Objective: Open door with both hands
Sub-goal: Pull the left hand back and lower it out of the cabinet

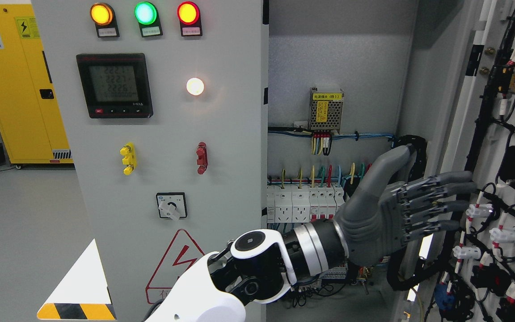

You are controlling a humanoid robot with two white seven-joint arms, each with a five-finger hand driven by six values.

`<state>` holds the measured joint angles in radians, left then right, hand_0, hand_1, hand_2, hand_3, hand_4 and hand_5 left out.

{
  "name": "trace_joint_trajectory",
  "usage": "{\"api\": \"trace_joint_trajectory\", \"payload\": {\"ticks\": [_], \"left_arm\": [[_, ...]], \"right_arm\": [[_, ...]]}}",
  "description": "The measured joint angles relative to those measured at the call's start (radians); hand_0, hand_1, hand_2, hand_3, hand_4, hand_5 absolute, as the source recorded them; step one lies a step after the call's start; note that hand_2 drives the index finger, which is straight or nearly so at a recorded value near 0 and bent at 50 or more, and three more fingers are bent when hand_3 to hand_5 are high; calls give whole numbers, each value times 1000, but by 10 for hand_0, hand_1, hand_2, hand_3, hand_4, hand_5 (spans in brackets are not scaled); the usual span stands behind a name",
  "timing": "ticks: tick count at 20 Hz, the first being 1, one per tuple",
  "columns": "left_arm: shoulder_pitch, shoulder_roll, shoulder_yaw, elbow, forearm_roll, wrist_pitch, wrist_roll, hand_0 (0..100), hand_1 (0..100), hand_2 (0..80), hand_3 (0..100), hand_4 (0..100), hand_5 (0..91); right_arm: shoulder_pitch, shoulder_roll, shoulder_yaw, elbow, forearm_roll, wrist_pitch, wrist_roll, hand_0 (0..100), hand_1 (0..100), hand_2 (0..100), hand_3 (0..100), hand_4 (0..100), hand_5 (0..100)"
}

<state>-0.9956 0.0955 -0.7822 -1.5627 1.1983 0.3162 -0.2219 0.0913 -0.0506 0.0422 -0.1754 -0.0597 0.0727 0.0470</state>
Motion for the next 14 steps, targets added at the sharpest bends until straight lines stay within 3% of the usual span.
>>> {"api": "trace_joint_trajectory", "payload": {"ticks": [4,7,10,14], "left_arm": [[119,93,15,-39,-16,17,-60,0,0,0,0,0,0],[228,156,25,-60,-77,20,-74,0,0,0,0,0,0],[356,201,32,-75,-183,-43,-82,0,0,0,0,0,0],[570,247,40,-80,-393,-197,-83,0,0,0,0,0,0]], "right_arm": [[0,0,-1,0,0,0,1,215,69,0,0,0,0],[0,0,-1,0,0,-1,1,215,69,0,0,0,0],[0,0,-2,0,0,-1,-11,215,70,0,0,0,0],[0,0,-2,1,0,-1,-25,215,69,0,0,0,0]]}}
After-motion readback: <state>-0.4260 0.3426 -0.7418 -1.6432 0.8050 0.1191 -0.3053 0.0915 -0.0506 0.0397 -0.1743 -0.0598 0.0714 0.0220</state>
